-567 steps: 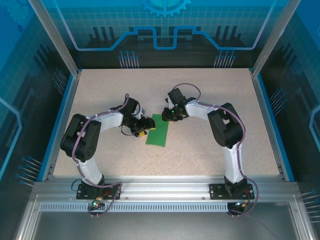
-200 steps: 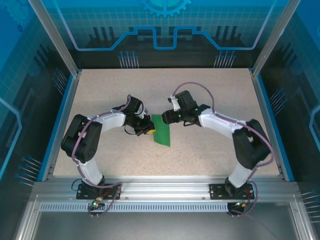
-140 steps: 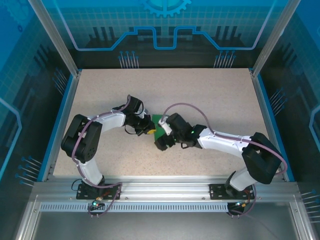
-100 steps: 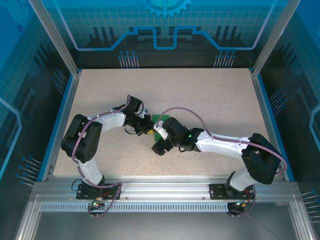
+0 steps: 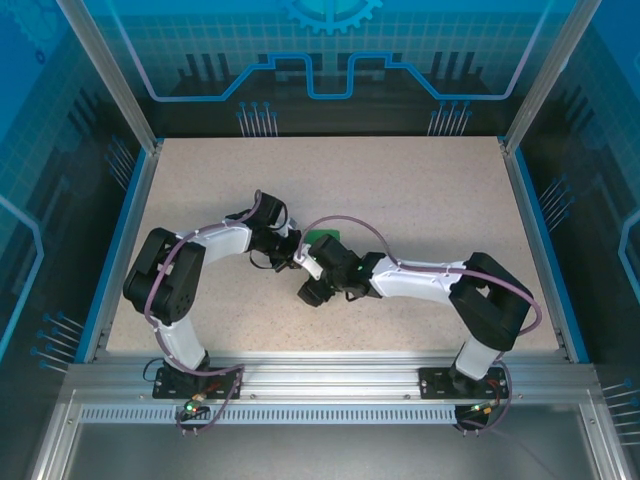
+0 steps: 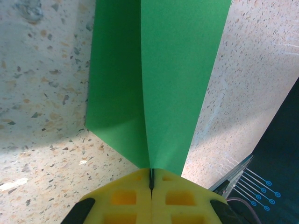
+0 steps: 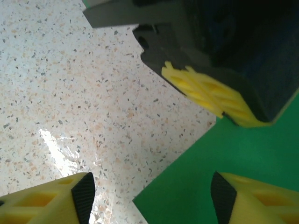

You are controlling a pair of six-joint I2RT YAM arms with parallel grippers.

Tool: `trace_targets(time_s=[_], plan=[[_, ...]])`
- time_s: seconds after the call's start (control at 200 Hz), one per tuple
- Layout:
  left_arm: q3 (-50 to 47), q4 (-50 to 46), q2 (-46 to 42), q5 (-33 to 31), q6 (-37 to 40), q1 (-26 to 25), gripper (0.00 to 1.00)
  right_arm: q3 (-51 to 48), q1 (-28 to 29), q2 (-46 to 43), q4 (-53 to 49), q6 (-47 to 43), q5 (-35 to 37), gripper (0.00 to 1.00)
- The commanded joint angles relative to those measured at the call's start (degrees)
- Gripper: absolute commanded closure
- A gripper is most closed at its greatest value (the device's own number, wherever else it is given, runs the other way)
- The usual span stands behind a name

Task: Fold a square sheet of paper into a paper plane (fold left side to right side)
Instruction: Third fold the triangle at the center of the table.

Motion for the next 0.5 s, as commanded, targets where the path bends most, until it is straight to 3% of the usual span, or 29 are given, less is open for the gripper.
trace_targets(time_s=[0.0,0.285,0.495], plan=[[0.71,-1.07,0.76,1.38,-0.19,-0.53,1.00,1.28,-0.80,0.21,0.19,0.24,0.18,0.41],[0.89,-1.39,0.98,1.24,0.00,-0.58,1.00,-0.54,-2.36,-2.66,-1.70,0.27,-2.77,0.70],[1.06,-1.46,1.50,1.09,0.18,-0.61,1.00,-1.97,-2.71,-4.38,-2.14,1.21,-4.50,0.82]])
